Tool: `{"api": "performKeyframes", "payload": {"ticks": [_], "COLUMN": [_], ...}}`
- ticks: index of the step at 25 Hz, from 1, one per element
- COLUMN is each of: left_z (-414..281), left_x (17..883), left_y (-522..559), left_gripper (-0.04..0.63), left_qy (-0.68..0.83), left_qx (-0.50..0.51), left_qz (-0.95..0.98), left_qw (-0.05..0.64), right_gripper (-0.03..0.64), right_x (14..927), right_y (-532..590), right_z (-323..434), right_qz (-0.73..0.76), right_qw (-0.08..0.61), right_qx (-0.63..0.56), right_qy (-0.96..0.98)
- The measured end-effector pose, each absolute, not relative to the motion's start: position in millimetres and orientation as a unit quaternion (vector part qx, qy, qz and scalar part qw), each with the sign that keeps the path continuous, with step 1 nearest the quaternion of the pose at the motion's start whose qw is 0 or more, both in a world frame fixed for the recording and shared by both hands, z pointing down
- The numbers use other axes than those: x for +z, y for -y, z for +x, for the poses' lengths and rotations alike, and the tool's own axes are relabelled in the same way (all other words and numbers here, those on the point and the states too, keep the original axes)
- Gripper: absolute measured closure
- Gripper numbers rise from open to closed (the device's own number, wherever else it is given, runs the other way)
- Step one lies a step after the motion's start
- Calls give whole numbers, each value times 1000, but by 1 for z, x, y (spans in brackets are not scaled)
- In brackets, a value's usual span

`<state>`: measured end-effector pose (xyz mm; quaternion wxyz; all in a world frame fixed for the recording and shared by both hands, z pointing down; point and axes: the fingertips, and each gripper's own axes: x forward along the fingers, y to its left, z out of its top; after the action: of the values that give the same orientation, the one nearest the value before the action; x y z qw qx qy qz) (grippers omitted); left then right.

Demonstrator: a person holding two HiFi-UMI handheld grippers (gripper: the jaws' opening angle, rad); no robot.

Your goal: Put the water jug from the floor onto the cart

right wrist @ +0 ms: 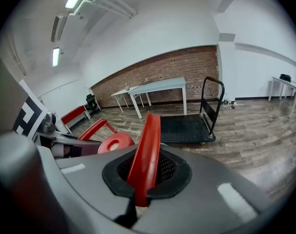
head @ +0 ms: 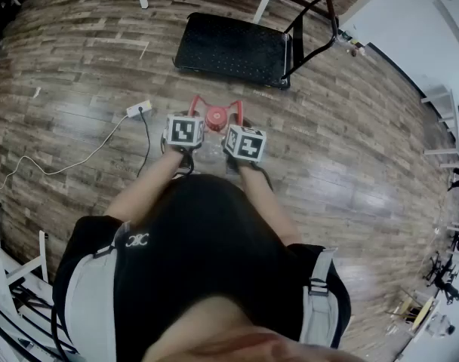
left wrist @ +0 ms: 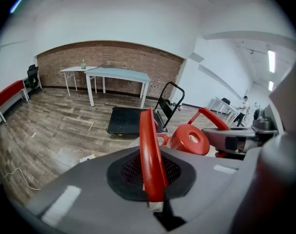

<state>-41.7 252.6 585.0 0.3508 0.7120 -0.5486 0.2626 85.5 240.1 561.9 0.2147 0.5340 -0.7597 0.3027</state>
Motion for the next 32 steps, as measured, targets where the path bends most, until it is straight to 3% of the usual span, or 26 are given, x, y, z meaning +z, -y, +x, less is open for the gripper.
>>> {"api": "performKeyframes", "payload": {"ticks": [32], "left_z": [-84], "left_x": [597], "left_y": [-248], "left_gripper": [594], "left_qy": [494], "left_qx": [277], "left_qz": [746], "left_qw": [349], "right_gripper": [601], "right_x": [568], "right_y": [-251], "right_z": [46], "right_qz": [594], "right_qw": [182], "right_qx": [318], "right_qy": [716]}}
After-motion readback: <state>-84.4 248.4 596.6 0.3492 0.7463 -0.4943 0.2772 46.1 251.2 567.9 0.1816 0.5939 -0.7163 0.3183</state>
